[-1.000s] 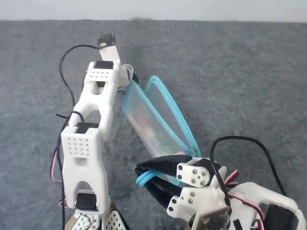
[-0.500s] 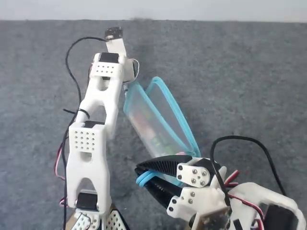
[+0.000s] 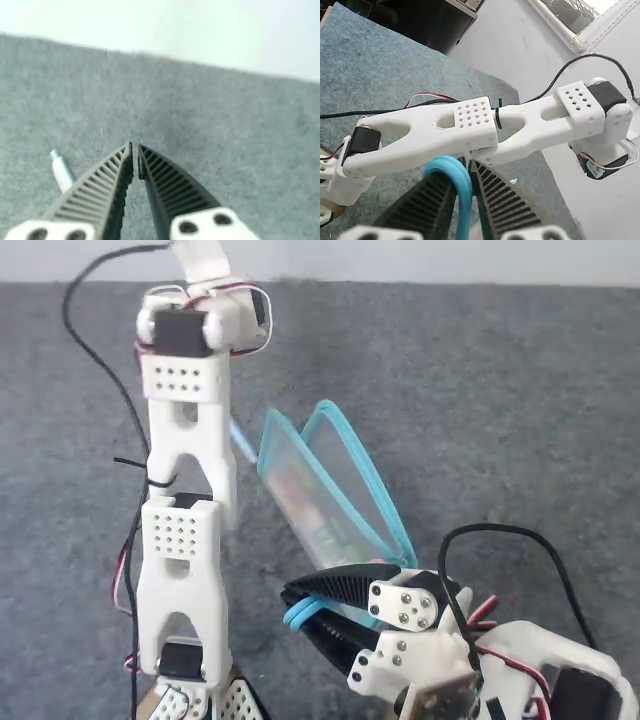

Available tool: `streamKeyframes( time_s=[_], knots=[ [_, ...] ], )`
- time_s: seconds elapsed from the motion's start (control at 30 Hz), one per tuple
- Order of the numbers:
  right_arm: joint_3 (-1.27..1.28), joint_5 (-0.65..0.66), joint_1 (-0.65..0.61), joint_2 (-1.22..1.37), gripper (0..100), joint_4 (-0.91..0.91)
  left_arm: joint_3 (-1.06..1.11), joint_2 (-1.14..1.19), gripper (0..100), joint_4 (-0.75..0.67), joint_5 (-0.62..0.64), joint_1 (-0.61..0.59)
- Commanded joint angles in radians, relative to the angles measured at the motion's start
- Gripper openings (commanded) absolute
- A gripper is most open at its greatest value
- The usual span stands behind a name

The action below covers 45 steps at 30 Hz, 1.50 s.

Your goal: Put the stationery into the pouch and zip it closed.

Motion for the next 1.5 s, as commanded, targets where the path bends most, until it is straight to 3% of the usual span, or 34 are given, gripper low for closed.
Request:
streamKeyframes(
  time_s=[0.0,0.17,0.87,1.07,1.23,1.47],
  knots=[
    [-0.006,0.014,-0.015,-0.004,0.7,-0.002,-0.013,0.015,3,0.054,0.009,-0.037],
    [-0.006,0.014,-0.015,-0.004,0.7,-0.002,0.148,0.166,16,0.011,0.009,-0.124],
    [-0.005,0.014,-0.015,-0.004,0.7,0.004,0.127,0.483,16,-0.04,0.074,-0.19],
    [-0.005,0.014,-0.015,-0.004,0.7,0.004,0.114,0.488,0,-0.043,0.074,-0.19],
    [-0.005,0.014,-0.015,-0.004,0.7,0.004,0.108,0.477,1,-0.038,0.074,-0.186],
    [-0.005,0.014,-0.015,-0.004,0.7,0.002,-0.104,0.31,1,0.061,0.11,-0.13]
  ],
)
